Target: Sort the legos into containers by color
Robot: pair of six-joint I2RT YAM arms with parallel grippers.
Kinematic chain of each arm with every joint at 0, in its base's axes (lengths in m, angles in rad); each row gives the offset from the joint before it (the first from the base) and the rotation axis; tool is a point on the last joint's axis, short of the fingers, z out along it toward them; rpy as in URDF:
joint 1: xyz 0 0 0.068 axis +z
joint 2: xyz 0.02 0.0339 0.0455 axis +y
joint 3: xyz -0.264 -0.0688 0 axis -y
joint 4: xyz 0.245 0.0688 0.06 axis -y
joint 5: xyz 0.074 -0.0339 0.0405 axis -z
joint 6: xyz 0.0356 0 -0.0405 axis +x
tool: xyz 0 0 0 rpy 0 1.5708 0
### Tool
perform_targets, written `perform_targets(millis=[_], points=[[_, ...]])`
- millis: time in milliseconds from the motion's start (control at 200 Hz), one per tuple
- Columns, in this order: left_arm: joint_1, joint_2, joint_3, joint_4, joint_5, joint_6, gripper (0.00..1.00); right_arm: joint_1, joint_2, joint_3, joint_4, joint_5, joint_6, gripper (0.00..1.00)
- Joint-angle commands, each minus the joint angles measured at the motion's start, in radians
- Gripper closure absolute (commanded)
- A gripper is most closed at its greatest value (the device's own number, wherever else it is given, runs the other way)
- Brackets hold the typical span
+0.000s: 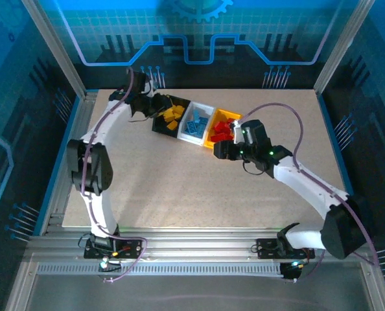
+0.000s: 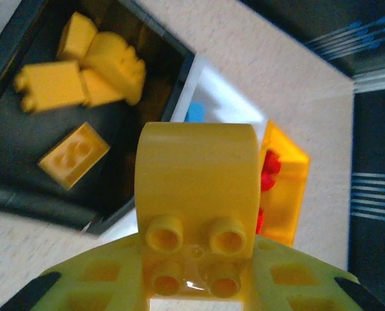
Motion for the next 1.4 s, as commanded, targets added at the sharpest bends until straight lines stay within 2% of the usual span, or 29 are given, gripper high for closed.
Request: perform_targets(millis=[0,160,290,370,435,805,1011,1206,1286,1341,1396], points=[[0.003,0.124,0.106,0.0,0.031,-0.087,0.71,-0.018,-0.075,-0.041,-0.016,0.037,0.021,0.4],[0.008,0.278,0.294,-0.035,0.028,-0.112,0.7,-0.021,-0.165,-0.102,-0.063,0.083,0.042,0.39],[0.01,0.349,0.399,-0.062,0.027,-0.11,0.64,-0.025,-0.222,-0.137,-0.092,0.111,0.056,0.39],[0.015,0.357,0.406,-0.052,0.027,-0.116,0.6,-0.026,-0.247,-0.154,-0.104,0.124,0.069,0.39],[0.017,0.358,0.404,-0.049,0.024,-0.119,0.52,-0.026,-0.259,-0.164,-0.106,0.13,0.075,0.38],[0.017,0.306,0.36,-0.044,0.018,-0.105,0.39,-0.03,-0.242,-0.161,-0.081,0.111,0.061,0.37],[0.018,0.224,0.312,-0.041,0.021,-0.085,0.37,-0.033,-0.227,-0.161,-0.062,0.089,0.049,0.36],[0.001,0.047,0.164,-0.054,0.012,-0.006,0.31,-0.037,-0.225,-0.185,-0.021,0.073,0.032,0.33],[-0.015,-0.059,0.066,-0.065,-0.006,0.045,0.21,-0.036,-0.226,-0.192,-0.012,0.062,0.02,0.33],[-0.025,-0.136,-0.01,-0.068,-0.02,0.072,0.02,-0.037,-0.235,-0.19,-0.012,0.057,0.002,0.33],[-0.035,-0.213,-0.09,-0.061,-0.024,0.095,0.01,-0.038,-0.245,-0.19,-0.017,0.059,-0.02,0.32]])
